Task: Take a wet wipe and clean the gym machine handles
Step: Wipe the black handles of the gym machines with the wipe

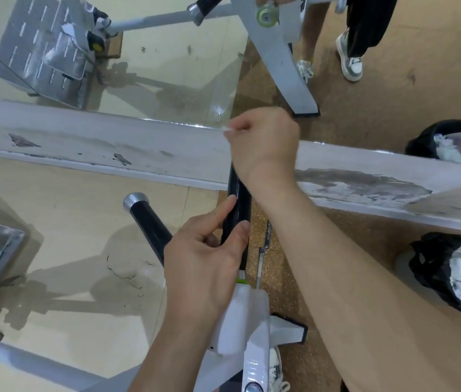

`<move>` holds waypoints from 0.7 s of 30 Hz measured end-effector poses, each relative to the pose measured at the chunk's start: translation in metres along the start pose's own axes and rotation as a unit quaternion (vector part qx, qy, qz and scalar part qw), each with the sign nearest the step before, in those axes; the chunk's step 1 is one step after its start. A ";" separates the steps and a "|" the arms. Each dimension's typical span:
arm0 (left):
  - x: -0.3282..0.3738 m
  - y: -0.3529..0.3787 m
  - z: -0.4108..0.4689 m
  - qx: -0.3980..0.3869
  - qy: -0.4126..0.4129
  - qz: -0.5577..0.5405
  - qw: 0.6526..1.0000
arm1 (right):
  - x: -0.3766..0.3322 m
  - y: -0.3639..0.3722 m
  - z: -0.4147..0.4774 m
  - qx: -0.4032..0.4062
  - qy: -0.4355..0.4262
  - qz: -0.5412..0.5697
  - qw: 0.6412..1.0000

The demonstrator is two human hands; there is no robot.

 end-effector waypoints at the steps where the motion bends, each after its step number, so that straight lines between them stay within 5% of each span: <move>1: 0.000 0.000 0.000 -0.004 0.000 0.003 1.000 | -0.008 0.000 0.002 -0.044 -0.075 -0.116 0.989; 4: 0.003 -0.001 -0.002 -0.013 -0.006 -0.001 1.000 | -0.030 0.007 0.011 -0.133 -0.220 -0.320 0.912; 6: 0.005 -0.002 -0.003 -0.022 -0.015 -0.001 1.000 | -0.037 0.013 0.014 -0.171 -0.245 -0.320 0.899; 8: 0.008 -0.004 -0.004 -0.035 -0.026 0.003 0.999 | -0.038 0.016 0.014 -0.210 -0.194 -0.195 0.938; 10: 0.013 -0.008 -0.002 -0.034 -0.042 -0.024 0.998 | -0.041 0.012 0.002 -0.277 -0.053 0.043 0.958; 13: 0.019 -0.029 0.008 0.033 -0.084 -0.163 0.983 | -0.042 0.009 -0.023 -0.367 0.094 0.272 0.885; 17: 0.017 -0.057 0.022 0.105 -0.101 -0.284 0.948 | -0.048 0.017 -0.040 -0.403 0.118 0.321 0.849; 21: 0.004 -0.074 0.032 0.097 -0.098 -0.259 0.956 | -0.051 0.028 -0.053 -0.398 0.044 0.207 0.893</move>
Point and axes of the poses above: each hand's wrist, its own z-axis towards the middle knuckle, its own y-axis out of the palm, x = y × z, the point moved 1 cm from there along z, towards the middle knuckle, and after that the axes turned 5 degrees about -z, right-handed, at the moved point
